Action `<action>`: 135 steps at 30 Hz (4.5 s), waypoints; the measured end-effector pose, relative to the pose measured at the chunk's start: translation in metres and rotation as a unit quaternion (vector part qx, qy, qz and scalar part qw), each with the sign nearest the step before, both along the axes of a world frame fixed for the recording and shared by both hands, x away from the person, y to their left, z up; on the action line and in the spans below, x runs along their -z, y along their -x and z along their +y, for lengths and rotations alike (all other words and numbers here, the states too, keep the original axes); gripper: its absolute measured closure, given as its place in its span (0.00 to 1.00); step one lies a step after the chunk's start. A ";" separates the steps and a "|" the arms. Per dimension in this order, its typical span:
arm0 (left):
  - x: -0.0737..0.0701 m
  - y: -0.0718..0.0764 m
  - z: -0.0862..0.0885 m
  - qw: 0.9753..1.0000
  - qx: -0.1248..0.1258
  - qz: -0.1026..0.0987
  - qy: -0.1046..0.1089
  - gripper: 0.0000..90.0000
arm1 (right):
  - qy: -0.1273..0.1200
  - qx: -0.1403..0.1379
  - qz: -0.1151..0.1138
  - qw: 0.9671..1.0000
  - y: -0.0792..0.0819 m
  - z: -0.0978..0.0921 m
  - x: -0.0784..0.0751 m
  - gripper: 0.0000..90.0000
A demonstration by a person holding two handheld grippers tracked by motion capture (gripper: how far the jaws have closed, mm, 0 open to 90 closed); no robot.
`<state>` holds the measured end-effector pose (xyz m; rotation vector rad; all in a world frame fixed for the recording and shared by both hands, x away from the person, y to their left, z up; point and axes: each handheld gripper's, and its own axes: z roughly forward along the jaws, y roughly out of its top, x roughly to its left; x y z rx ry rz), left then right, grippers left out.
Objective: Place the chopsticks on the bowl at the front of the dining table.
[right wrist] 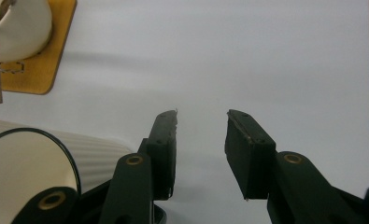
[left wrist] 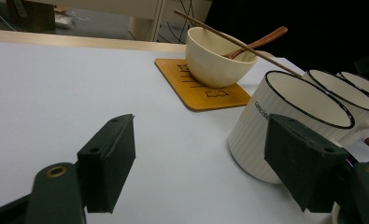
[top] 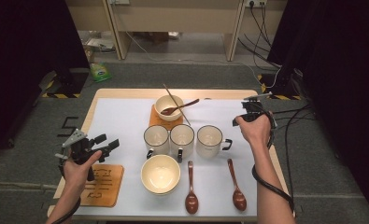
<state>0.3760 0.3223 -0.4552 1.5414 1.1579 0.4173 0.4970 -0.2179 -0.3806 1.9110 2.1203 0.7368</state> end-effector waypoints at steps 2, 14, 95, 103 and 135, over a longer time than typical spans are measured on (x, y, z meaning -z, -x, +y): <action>0.000 0.000 0.000 1.000 0.000 0.000 0.000 0.27 | 0.001 0.001 0.003 1.000 0.001 -0.001 0.002 0.70; 0.001 0.000 -0.001 1.000 0.001 0.001 0.000 0.27 | 0.012 0.014 0.017 1.000 0.007 -0.018 0.010 0.69; 0.001 0.000 -0.001 1.000 0.001 0.000 0.000 0.27 | 0.055 0.049 0.085 0.994 0.028 -0.056 0.071 0.80; 0.001 0.000 -0.001 1.000 0.001 0.000 0.000 0.27 | 0.053 0.050 0.097 0.993 0.034 -0.056 0.070 0.81; 0.000 0.001 -0.002 1.000 0.002 -0.001 0.002 0.27 | 0.059 0.052 0.097 0.992 0.010 -0.056 0.064 0.93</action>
